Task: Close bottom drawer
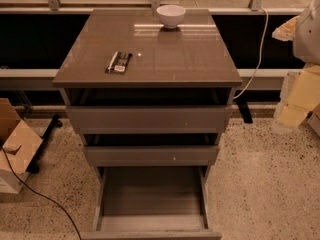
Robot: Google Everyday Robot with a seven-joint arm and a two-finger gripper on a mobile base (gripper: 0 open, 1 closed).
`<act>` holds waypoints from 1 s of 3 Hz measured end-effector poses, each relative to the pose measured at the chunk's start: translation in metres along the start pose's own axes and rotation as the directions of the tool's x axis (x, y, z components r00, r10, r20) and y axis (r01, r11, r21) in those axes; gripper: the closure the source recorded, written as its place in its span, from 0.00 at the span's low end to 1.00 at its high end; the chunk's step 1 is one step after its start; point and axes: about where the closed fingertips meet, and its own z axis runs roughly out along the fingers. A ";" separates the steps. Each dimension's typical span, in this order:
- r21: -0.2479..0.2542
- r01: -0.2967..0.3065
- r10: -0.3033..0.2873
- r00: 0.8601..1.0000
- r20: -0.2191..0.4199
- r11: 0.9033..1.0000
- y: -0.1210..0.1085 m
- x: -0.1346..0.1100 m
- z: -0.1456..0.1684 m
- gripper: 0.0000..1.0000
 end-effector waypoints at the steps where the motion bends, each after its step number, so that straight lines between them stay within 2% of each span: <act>1: 0.004 -0.003 0.003 1.000 0.001 1.000 0.000 0.000 0.000 0.04; 2: 0.010 -0.009 0.009 1.000 0.002 1.000 0.001 0.000 -0.001 0.27; 3: -0.021 0.005 -0.004 0.999 0.034 1.000 0.015 -0.002 0.022 0.50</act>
Offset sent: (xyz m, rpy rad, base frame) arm -0.0014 -0.0020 -0.0038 0.0058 -0.0007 -0.0200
